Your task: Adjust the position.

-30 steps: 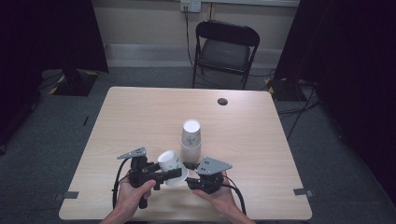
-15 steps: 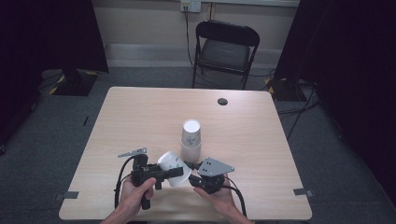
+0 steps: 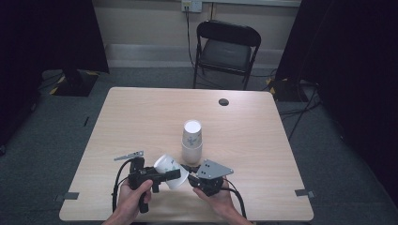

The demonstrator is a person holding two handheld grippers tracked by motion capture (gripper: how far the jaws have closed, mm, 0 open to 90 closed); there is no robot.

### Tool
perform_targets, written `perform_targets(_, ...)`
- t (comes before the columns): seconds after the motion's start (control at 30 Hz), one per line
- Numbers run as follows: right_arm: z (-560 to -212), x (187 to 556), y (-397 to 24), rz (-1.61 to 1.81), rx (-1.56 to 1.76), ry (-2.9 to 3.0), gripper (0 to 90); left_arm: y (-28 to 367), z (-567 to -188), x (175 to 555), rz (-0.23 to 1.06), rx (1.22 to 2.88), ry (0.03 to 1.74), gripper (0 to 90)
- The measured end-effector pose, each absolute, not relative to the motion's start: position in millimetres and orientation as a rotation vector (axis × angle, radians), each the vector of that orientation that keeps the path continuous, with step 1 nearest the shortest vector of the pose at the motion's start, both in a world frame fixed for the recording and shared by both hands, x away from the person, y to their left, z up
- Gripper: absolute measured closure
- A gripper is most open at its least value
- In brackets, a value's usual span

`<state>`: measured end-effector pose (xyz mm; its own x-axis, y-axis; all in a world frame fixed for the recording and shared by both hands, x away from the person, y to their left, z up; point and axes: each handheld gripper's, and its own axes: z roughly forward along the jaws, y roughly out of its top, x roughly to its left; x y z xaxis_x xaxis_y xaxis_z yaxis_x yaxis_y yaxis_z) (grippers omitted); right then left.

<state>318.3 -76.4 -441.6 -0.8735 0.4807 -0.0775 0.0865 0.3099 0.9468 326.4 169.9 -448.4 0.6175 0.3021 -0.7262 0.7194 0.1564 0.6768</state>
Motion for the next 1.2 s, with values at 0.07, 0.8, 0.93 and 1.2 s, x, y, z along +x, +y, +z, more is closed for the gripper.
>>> perform_targets(0.07, -442, 319, -75, 1.581, 0.508, 2.249, 86.2, 170, -448, 327, -0.361, 1.443, 0.915, 25.5)
perform_targets(0.8, -437, 327, -93, 1.597, 0.592, 2.242, 86.8, 175, -443, 325, -0.144, 1.602, 0.762, 15.6)
perform_targets(0.93, -435, 329, -101, 1.595, 0.62, 2.228, 86.9, 176, -442, 323, -0.096, 1.599, 0.747, 15.7)
perform_targets(1.2, -433, 333, -112, 1.581, 0.653, 2.272, 87.0, 173, -438, 318, -0.015, 1.686, 0.666, 15.7)
